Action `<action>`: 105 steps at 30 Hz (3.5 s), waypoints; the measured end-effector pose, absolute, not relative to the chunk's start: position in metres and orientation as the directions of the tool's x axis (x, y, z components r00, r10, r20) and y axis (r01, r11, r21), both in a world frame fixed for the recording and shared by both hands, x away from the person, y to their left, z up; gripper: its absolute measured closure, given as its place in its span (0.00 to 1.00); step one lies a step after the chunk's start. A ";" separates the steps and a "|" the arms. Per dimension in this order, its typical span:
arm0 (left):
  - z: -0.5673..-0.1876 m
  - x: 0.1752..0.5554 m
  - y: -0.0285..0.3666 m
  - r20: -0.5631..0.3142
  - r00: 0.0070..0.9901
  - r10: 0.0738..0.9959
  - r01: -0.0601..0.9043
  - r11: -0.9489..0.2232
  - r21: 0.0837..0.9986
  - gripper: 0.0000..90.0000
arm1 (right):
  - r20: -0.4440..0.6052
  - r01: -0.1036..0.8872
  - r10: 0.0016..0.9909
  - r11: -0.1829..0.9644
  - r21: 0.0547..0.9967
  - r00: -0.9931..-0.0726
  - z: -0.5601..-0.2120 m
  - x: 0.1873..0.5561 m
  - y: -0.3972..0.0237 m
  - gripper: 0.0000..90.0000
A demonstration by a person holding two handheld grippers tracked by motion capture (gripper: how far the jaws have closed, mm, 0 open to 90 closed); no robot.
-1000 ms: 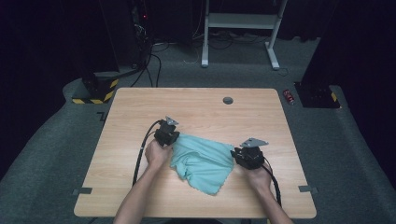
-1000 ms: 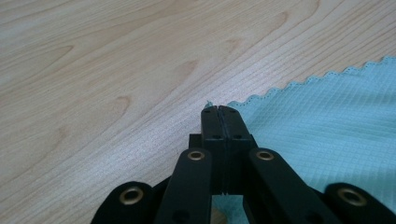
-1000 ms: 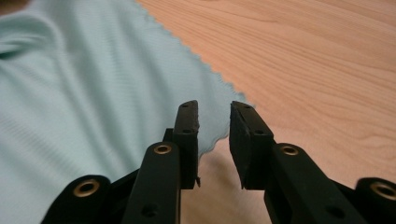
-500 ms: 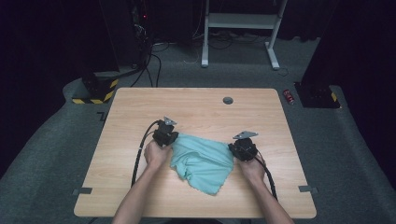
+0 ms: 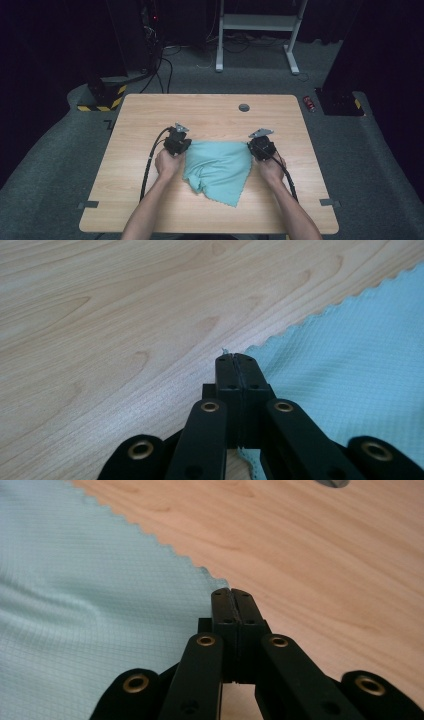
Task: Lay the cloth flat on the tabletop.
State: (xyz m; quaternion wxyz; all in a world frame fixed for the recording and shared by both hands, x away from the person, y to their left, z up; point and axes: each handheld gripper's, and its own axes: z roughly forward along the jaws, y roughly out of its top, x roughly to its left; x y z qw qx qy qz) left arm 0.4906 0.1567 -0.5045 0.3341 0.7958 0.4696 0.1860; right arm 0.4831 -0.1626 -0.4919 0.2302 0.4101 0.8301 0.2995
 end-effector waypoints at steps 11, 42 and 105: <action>-0.508 0.493 0.155 -0.012 0.463 0.886 0.632 -0.321 0.705 0.97 | -0.123 0.594 0.844 0.464 0.657 -0.522 -0.508 0.505 -0.160 0.91; -0.481 0.347 0.158 -0.122 0.592 0.797 0.592 -0.327 0.736 0.58 | 0.005 0.494 0.694 0.507 0.707 -0.719 -0.514 0.367 -0.165 0.75; -0.507 0.326 0.143 -0.016 0.628 0.778 0.561 -0.439 0.702 0.79 | -0.062 0.404 0.614 0.588 0.701 -0.787 -0.517 0.329 -0.169 0.99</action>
